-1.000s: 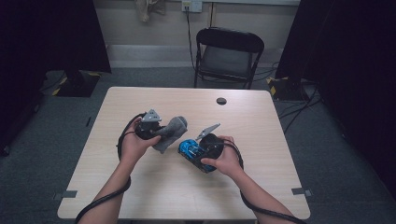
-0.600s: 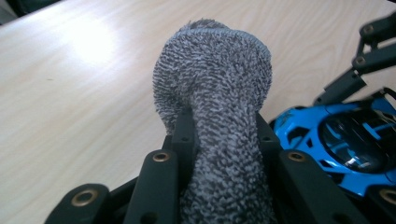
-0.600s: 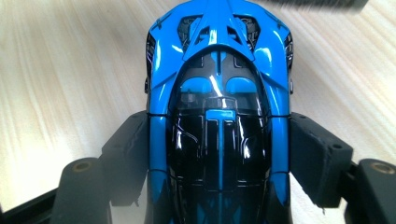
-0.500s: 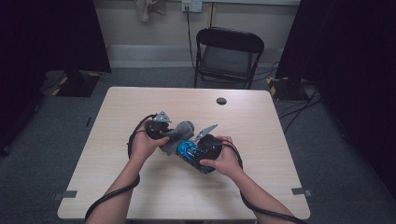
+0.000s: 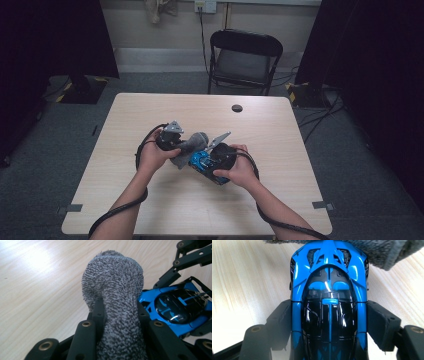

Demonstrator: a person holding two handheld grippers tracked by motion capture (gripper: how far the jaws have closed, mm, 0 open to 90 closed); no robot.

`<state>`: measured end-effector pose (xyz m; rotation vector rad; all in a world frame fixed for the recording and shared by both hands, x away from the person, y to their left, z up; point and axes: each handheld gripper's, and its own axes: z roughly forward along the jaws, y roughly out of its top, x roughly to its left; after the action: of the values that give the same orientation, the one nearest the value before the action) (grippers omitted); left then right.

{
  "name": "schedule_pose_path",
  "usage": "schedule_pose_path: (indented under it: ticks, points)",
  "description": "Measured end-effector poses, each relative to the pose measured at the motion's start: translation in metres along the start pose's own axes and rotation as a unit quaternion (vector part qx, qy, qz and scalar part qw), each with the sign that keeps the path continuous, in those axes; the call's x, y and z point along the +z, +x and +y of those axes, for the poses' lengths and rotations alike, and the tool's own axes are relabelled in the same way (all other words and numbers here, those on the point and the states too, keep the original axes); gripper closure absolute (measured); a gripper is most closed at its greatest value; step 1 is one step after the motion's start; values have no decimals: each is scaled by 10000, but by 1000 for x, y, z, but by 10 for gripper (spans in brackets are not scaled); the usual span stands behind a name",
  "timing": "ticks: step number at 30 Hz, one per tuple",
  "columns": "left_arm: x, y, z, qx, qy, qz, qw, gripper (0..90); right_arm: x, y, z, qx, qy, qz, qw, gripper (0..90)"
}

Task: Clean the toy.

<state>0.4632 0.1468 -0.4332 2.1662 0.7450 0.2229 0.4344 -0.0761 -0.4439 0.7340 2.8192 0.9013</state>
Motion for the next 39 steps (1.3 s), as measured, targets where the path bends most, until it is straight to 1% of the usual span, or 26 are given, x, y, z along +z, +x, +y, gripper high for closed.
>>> schedule_pose_path:
  ticks: [3,6,8,9,10,14,15,17,20,22,23,24,25,27,30,31,32,34,36,38,39]
  points:
    - [-2,0,-3,-8,35,-76,10000,703,0,-3,-2,56,-15,-44,10000,285]
    - [-4,0,-4,-7,49,-92,9999,703,-1,-5,-4,108,-13,-85,9999,285]
    - [-4,-1,-4,-10,30,-99,9999,703,-1,-6,-4,100,-27,-72,9999,284]
    - [-5,-1,-5,-47,17,-134,9999,703,-3,-6,-4,124,-30,-123,9998,285]
    - [-5,-1,-5,-25,11,-137,9999,703,-3,-7,-4,147,-24,-111,9998,284]
    - [-7,-2,-7,-82,-16,-163,9998,703,-4,-8,-4,126,-13,-134,9998,285]
    - [-8,-3,-8,-131,-19,-197,9997,703,-4,-9,-4,173,-15,-138,9998,285]
    - [-9,-3,-9,-138,-21,-199,9997,703,-4,-9,-4,212,-34,-130,9997,285]
    - [-11,-6,-12,-81,10,-240,9997,703,-4,-14,-7,321,-43,-170,9993,285]
    - [-11,-6,-12,-67,3,-237,9997,703,-4,-15,-7,325,-29,-162,9993,284]
    - [-12,-6,-13,-78,6,-256,9996,703,-5,-17,-7,398,-53,-168,9991,285]
    - [-12,-7,-14,-60,4,-248,9997,703,-5,-19,-7,399,-33,-182,9990,285]
    - [-12,-7,-14,-60,4,-248,9997,703,-6,-20,-7,449,-44,-214,9988,285]
    - [-12,-8,-15,-77,-31,-296,9995,703,-7,-23,-7,449,-24,-222,9987,285]
    - [-12,-9,-16,-60,-35,-340,9994,703,-8,-26,-7,521,-20,-283,9982,285]
    - [-12,-11,-17,-93,-66,-356,9993,703,-8,-26,-7,521,-20,-283,9982,285]
    - [-14,-12,-17,-82,-35,-397,9992,703,-8,-29,-8,611,-42,-283,9977,284]
    - [-14,-14,-18,-88,-78,-438,9990,702,-9,-33,-9,691,-65,-328,9970,285]
    - [-15,-16,-20,-45,-49,-439,9990,702,-8,-36,-10,758,-86,-307,9966,285]
    - [-16,-16,-20,-46,-45,-429,9991,701,-8,-38,-11,769,-64,-317,9965,285]
    - [-18,-15,-21,-65,-66,-376,9992,702,-9,-38,-12,773,-63,-346,9964,285]
